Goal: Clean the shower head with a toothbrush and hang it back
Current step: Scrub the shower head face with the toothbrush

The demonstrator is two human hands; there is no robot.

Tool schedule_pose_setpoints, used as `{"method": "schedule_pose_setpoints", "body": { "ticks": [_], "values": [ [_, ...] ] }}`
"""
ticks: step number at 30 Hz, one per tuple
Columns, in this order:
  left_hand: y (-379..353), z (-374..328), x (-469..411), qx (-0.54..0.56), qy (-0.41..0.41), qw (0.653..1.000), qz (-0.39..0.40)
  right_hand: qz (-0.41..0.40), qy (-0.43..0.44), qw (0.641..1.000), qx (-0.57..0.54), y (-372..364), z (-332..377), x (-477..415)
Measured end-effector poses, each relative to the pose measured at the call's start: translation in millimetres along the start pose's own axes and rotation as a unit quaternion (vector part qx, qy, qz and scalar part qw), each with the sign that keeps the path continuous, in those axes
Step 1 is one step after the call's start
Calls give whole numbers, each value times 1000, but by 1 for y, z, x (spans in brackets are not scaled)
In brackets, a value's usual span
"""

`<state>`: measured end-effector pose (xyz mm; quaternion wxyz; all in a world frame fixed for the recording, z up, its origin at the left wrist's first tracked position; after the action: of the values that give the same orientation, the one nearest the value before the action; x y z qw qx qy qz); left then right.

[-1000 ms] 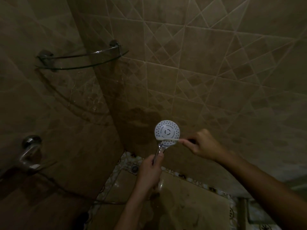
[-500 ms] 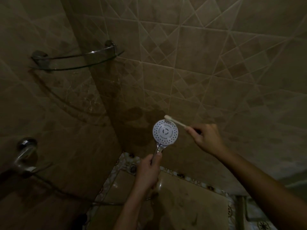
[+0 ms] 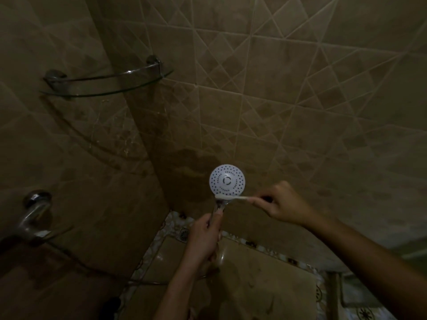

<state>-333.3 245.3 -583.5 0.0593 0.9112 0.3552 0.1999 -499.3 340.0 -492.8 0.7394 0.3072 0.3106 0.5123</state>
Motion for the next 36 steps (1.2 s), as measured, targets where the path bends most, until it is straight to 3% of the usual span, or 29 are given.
{"method": "schedule_pose_setpoints", "body": {
  "ticks": [4, 5, 10, 15, 20, 25, 30, 31, 34, 36],
  "values": [
    [3, -1, 1, -5, 1, 1000, -2, -187, -61, 978, 63, 44, -17, -6],
    [3, -1, 2, -6, 3, 1000, -2, -201, -55, 976, 67, 48, -15, -7],
    [1, -1, 9, 43, 22, 999, 14, 13, 25, 1000, 2, 2, 12, -4],
    [1, -1, 9, 47, 30, 998, 13, -193, -27, 978, 80, 43, -5, -8],
    [-1, -3, 13, 64, 37, 997, 24, 0, 30, 1000, 3, 3, 15, 0],
    [-2, -6, 15, 57, 33, 997, 26, -207, -80, 973, 55, 43, -17, 0],
    [-3, -10, 17, 56, 34, 997, 31, -36, 18, 999, 4, 10, 14, 6],
    [-3, -11, 18, 55, 34, 997, 31, -48, 4, 999, 13, 12, 8, 6],
    [-4, -13, 19, 54, 31, 998, 29, -187, -46, 980, 49, 37, -8, 7],
    [-5, -14, 22, 61, 35, 997, 32, -211, -33, 976, 44, 45, -3, 9]
  ]
}}
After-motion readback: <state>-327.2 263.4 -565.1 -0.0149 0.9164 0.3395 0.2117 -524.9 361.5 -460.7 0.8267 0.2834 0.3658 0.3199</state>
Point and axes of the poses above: each hand's wrist, its own x-axis away from the middle knuckle, its own y-axis out of the back of the hand, z = x × y, the point moved 9 cm from there along -x, towards the middle knuckle, and after that the axes turned 5 degrees about -x, right-handed, at the moved point
